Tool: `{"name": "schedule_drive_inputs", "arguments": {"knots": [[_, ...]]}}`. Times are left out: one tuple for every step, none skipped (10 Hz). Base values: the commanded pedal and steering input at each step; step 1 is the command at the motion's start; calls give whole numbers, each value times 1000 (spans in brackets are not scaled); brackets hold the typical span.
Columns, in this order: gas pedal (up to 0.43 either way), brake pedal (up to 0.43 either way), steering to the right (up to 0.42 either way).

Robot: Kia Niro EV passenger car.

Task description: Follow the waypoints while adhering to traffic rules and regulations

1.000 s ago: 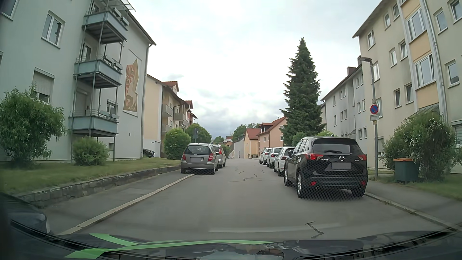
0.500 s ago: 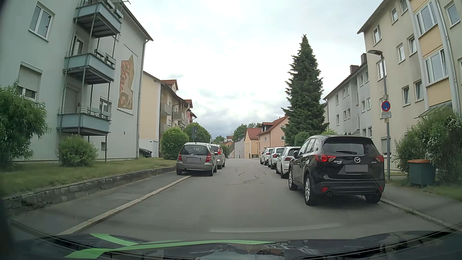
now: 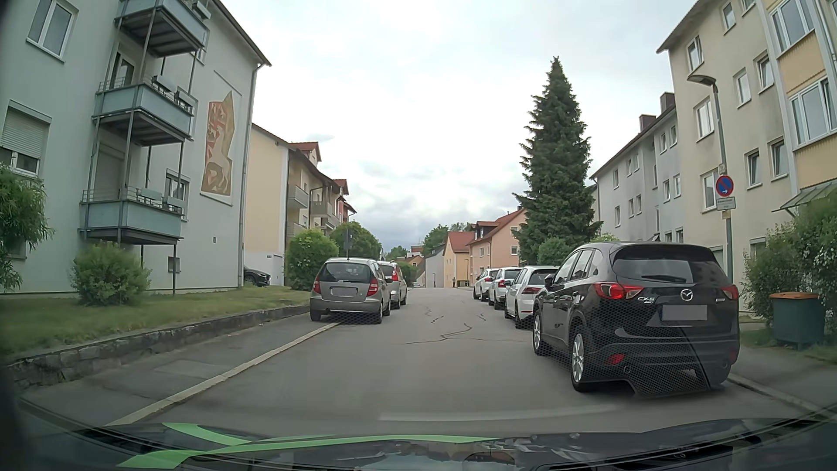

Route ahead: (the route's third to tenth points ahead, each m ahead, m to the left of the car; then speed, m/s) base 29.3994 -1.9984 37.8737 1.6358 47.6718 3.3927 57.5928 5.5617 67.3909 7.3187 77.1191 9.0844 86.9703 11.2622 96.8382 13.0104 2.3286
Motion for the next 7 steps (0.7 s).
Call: {"name": "schedule_drive_inputs", "arguments": {"knots": [[87, 0, -7], [87, 0, -7], [87, 0, -8], [87, 0, -7], [87, 0, -7], [87, 0, -7], [87, 0, -7]]}}
